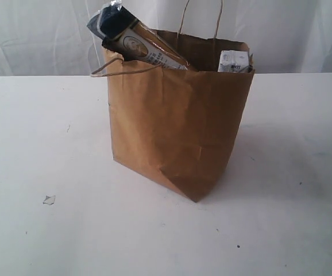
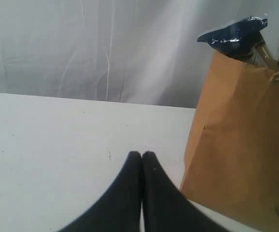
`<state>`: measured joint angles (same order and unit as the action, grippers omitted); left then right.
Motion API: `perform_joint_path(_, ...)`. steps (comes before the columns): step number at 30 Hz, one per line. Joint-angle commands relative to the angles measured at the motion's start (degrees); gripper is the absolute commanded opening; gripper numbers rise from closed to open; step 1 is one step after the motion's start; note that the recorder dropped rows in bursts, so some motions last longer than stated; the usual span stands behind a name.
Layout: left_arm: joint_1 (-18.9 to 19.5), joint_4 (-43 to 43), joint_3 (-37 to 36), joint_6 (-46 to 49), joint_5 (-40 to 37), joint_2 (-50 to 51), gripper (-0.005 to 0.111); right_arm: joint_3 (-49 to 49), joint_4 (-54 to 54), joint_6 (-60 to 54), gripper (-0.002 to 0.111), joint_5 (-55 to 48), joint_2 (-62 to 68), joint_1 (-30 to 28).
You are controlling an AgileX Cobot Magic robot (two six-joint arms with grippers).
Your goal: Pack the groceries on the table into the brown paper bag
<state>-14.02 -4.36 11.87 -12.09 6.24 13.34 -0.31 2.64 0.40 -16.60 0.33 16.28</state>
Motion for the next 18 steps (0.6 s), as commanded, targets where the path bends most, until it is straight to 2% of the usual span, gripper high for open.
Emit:
perform_joint_path(1, -0.5, -0.8, -1.2, 3.0, -0.7, -0.3, 0.0, 0.3, 0.2, 0.1, 0.041, 0.3, -0.3, -0.3)
perform_joint_path(10, -0.7, -1.8, -9.8, 3.6, -0.3, -7.3, 0.0, 0.3, 0.2, 0.5, 0.041, 0.3, -0.3, -0.3)
perform_joint_path(12, -0.7, -3.3, -11.7, 6.2, -0.3, -9.3, 0.0, 0.3, 0.2, 0.5, 0.041, 0.3, -0.3, -0.3)
perform_joint_path(15, -0.7, -6.2, -11.9, 11.0, -0.3, -12.1, 0.0, 0.3, 0.2, 0.5, 0.041, 0.3, -0.3, -0.3)
perform_joint_path(18, -0.7, -6.2, -11.9, 10.8, -3.2, -13.3, 0.0, 0.3, 0.2, 0.8, 0.041, 0.3, -0.3, -0.3)
